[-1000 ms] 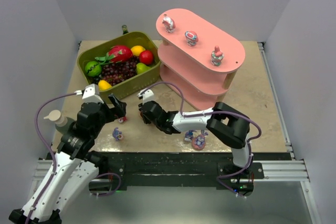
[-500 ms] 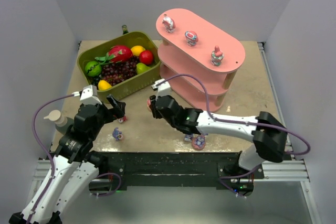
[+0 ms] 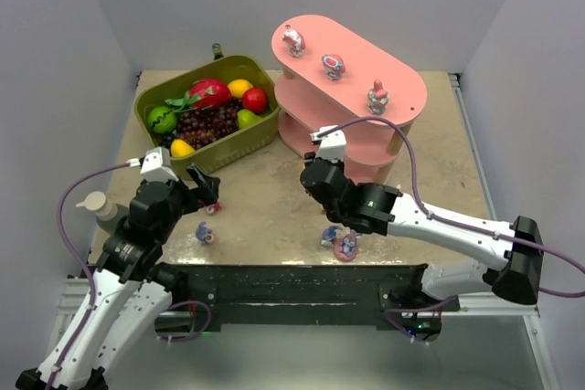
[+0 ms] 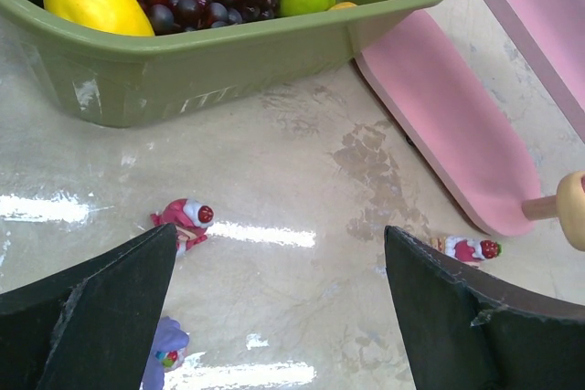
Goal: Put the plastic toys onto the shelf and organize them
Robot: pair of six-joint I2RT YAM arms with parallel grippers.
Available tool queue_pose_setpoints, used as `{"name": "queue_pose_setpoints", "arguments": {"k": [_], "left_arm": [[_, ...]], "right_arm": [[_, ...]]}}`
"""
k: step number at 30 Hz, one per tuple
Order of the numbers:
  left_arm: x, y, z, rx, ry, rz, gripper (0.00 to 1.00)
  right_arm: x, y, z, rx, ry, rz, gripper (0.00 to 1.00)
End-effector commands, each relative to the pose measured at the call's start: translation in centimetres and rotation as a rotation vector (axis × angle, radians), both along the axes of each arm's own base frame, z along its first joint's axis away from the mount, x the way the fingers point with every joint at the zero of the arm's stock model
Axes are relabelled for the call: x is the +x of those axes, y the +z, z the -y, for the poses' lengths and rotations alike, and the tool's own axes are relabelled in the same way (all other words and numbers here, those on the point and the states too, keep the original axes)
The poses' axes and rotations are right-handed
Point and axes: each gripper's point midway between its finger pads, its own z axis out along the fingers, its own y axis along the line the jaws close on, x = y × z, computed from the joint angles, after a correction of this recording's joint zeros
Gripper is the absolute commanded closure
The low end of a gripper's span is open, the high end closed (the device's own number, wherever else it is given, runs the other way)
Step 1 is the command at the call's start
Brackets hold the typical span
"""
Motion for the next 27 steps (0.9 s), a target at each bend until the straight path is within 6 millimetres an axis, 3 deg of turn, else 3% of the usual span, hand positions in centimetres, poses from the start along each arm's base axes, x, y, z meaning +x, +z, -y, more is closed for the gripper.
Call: {"name": "queue_pose_setpoints", "arguments": {"k": [1,7,14,27], "left_arm": [[0.4,0.4,0.4,0.002,-0.021,0.025,0.0],[0.4,0.4,0.5,0.0,-0.027,0.027,0.01],[0.5,0.3,0.6,0.002,-0.032,0.023,0.0],[0.4,0.2,0.6,0.002,-0.033,0.02,0.01]], "right_arm": [[1.6,2.2,5.9,0.002,-0.255,0.053,1.0],[2.1,3.8,10.2,0.019,-0.408,0.102,1.0],[2.8,4.6,13.0,0.033,-0.504,0.127,1.0],[4.1,2.9,12.7,-0.023,-0.573,0.116,0.98]]}}
